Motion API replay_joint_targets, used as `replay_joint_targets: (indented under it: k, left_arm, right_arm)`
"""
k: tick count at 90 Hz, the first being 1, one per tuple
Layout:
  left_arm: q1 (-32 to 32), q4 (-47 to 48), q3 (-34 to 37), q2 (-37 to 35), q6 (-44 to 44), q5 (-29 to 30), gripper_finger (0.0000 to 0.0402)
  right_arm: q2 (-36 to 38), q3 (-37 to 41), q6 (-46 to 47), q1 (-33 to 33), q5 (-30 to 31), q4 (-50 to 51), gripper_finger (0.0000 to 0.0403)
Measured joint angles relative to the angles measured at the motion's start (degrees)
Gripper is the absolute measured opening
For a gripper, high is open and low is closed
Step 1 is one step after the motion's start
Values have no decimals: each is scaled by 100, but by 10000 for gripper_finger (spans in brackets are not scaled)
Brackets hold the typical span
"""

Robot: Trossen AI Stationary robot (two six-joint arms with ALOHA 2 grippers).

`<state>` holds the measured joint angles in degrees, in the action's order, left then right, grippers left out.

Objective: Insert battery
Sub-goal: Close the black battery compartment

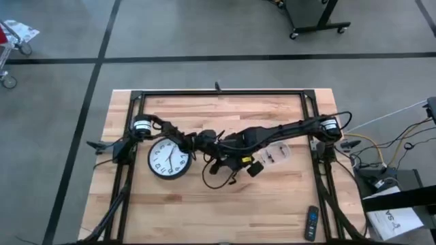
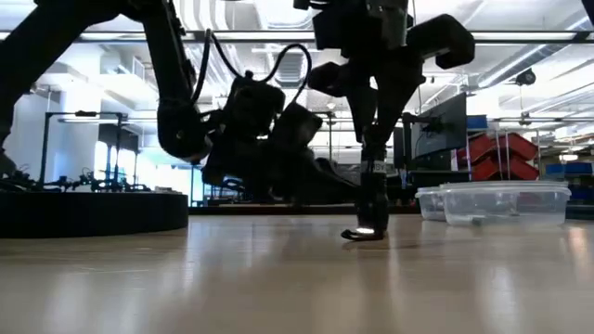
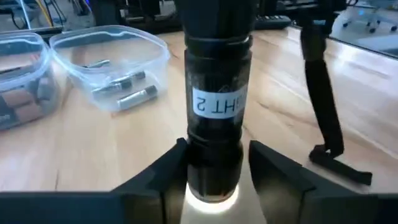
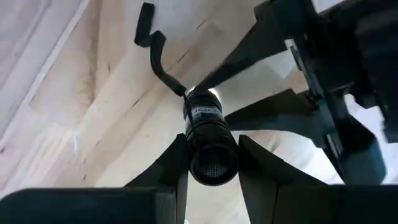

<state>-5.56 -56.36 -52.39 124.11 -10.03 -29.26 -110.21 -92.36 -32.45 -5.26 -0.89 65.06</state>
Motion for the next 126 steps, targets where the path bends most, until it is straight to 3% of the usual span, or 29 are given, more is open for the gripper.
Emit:
replay_joint_targets:
  k: [16, 32, 47, 68, 74, 126]
  left_arm:
    - [79, -407, -91, -6, 133, 15, 200]
    - [108, -958, -119, -17, 348, 26, 204]
    - [109, -821, -242, 11, 324, 111, 175]
    - [114, -852, -613, 435, 590, 71, 98]
    - [88, -860, -623, 444, 615, -22, 95]
    - [-192, 248, -558, 32, 392, -1634, 95]
  right_arm:
    - [0, -1, 289, 26, -108, -24, 85]
    - [0, 0, 572, 41, -175, -50, 85]
    - [0, 2, 642, 42, -187, -68, 85]
    - [0, 0, 848, 55, -230, -88, 85]
    - [0, 0, 830, 55, -237, -91, 85]
    - [-4, -8, -1572, -1, -23, -489, 78]
